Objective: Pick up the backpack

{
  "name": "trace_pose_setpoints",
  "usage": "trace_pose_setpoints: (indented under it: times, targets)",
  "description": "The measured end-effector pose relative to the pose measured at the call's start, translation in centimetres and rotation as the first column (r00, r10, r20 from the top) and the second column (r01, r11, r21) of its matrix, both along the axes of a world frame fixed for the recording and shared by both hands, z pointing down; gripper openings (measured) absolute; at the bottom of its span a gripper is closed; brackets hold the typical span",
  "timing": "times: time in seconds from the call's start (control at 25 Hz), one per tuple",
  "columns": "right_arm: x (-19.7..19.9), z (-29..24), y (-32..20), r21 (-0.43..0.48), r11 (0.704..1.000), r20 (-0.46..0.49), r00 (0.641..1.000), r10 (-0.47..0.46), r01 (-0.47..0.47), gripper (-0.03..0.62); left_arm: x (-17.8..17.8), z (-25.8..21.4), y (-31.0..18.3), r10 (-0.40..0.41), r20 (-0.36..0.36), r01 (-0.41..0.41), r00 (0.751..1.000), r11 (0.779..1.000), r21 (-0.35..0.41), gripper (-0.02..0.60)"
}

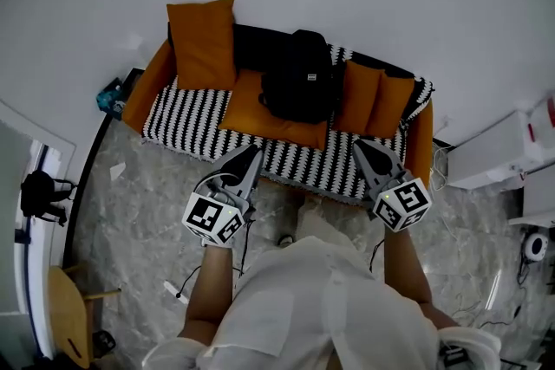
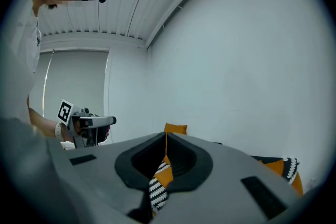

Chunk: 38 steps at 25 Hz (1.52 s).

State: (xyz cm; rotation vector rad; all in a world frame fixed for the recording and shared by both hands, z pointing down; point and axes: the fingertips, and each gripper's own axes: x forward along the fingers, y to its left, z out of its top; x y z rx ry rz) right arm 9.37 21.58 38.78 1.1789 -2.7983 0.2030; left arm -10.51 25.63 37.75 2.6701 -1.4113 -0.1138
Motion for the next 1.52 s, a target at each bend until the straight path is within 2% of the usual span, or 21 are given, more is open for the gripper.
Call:
trace_pose_setpoints:
  times: [0.24,0.4,0.56,0.8,1.16,1.52]
  targets:
    - [-1.0,1.8,-6.9,-0.017,1.000,-0.010,1.000,-0.021,0.021,0.020,-0.4,0.8,-5.8,-0.008,0.014,0.008,1.000,1.000,-0.017,0.043]
    - [-1.9,2.9,-13.1,-0.020,0.998,-0.031,0.998,-0.054,0.053,0.020,-0.3,1.6,-11.9,-0.005,0.012,0.006,1.000,0.999,-0.032,0.043]
    - [-2.5,3.6,-19.1,-0.024,0.995,-0.049,0.994,-0.096,0.095,0.021,0.0,1.9,-18.3,-0.002,-0.031,0.001,1.000,0.999,-0.045,0.043]
    - [-2.6,4.5,-26.4,-0.034,0.989,-0.080,0.986,-0.146,0.144,0.021,1.0,2.5,-26.2,-0.021,-0.017,0.020,1.000,0.999,-0.048,0.043]
    - [-2.8,5.7,-33.0,-0.060,0.984,-0.087,0.981,-0.174,0.170,0.021,2.5,3.4,-33.1,-0.020,-0.003,0.019,1.000,0.998,-0.067,0.043]
    - [-2.8,6.7,-36.8,-0.086,0.990,-0.084,0.989,-0.122,0.115,0.021,3.1,5.1,-38.2,0.053,0.005,-0.052,0.999,0.993,-0.107,0.043]
